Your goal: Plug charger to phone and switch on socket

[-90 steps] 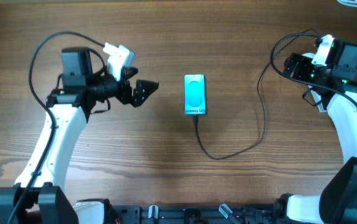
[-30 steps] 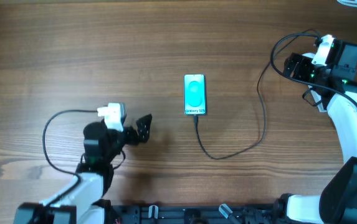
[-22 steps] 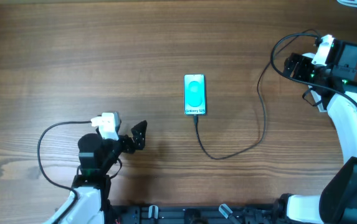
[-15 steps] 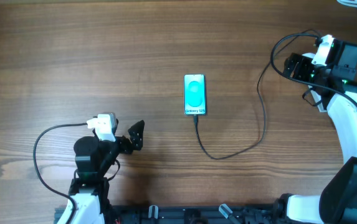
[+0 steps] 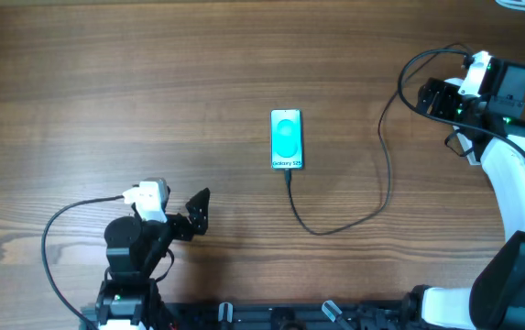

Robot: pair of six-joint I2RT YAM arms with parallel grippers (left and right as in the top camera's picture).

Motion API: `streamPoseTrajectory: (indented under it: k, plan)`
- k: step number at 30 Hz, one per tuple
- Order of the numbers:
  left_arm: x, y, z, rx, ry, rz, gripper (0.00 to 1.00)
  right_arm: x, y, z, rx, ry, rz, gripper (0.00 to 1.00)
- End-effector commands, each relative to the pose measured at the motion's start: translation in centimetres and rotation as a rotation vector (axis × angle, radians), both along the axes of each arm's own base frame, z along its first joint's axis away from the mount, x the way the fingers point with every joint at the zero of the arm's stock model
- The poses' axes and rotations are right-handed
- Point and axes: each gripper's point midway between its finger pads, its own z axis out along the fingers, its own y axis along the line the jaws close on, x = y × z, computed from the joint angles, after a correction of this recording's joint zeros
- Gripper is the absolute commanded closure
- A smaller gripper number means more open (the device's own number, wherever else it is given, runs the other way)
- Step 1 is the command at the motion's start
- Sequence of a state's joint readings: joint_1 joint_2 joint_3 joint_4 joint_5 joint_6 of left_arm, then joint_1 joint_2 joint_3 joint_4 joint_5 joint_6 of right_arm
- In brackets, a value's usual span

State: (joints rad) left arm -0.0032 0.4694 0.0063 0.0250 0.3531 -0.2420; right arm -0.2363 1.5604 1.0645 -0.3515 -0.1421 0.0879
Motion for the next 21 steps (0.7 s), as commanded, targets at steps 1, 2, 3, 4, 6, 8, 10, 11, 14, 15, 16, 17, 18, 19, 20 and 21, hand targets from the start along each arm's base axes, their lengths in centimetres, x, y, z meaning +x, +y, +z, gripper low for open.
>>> streamPoseTrajectory:
  k: [1, 2, 3, 4, 6, 8, 10, 11, 14, 15, 16, 17, 18, 19, 20, 21]
  plan:
    - [-0.3, 0.4, 0.0, 0.024, -0.004, 0.027, 0.0, 0.1, 0.3, -0.2, 0.009, 0.0, 0.017, 0.0]
    - [-0.2, 0.5, 0.9, 0.044, -0.053, 0.029, 0.0, 0.1, 0.3, -0.2, 0.009, 0.0, 0.017, 0.0]
    - [-0.1, 0.5, 1.4, 0.049, -0.076, 0.027, 0.0, 0.1, 0.3, -0.2, 0.009, 0.0, 0.017, 0.0]
    - [0.0, 0.6, 2.2, 0.05, -0.115, 0.032, 0.0, 0.1, 0.3, -0.2, 0.009, 0.0, 0.017, 0.0]
    - [0.0, 0.6, 3.5, 0.069, -0.179, 0.025, 0.0, 0.1, 0.3, -0.2, 0.009, 0.0, 0.017, 0.0]
    - [0.0, 0.7, 4.6, 0.097, -0.236, 0.026, 0.0, 0.1, 0.3, -0.2, 0.009, 0.0, 0.017, 0.0]
    - [0.0, 1.0, 5.5, 0.129, -0.286, 0.032, 0.0, 0.1, 0.3, -0.2, 0.009, 0.0, 0.017, 0.0]
    - [0.0, 1.2, 5.9, 0.14, -0.307, 0.041, 0.0, 0.1, 0.3, -0.2, 0.009, 0.0, 0.017, 0.0]
    - [0.0, 1.6, 6.7, 0.152, -0.343, 0.066, 0.0, 0.1, 0.3, -0.2, 0.009, 0.0, 0.017, 0.0]
    - [0.0, 1.6, 6.9, 0.152, -0.353, 0.069, 0.0, 0.1, 0.3, -0.2, 0.009, 0.0, 0.017, 0.0]
    - [0.0, 1.7, 7.1, 0.152, -0.363, 0.072, 0.0, 0.1, 0.3, -0.2, 0.009, 0.0, 0.017, 0.0]
    - [0.0, 1.7, 7.3, 0.152, -0.373, 0.073, 0.0, 0.1, 0.3, -0.2, 0.009, 0.0, 0.017, 0.0]
    - [-0.1, 1.7, 7.5, 0.152, -0.382, 0.074, 0.0, 0.1, 0.3, -0.2, 0.009, 0.0, 0.017, 0.0]
    - [-0.1, 1.7, 7.8, 0.152, -0.392, 0.079, 0.0, 0.1, 0.3, -0.2, 0.009, 0.0, 0.017, 0.0]
    - [-0.1, 1.8, 8.0, 0.152, -0.403, 0.083, 0.0, 0.1, 0.3, -0.2, 0.009, 0.0, 0.017, 0.0]
    - [-0.2, 1.8, 8.3, 0.152, -0.413, 0.084, 0.0, 0.1, 0.3, -0.2, 0.009, 0.0, 0.017, 0.0]
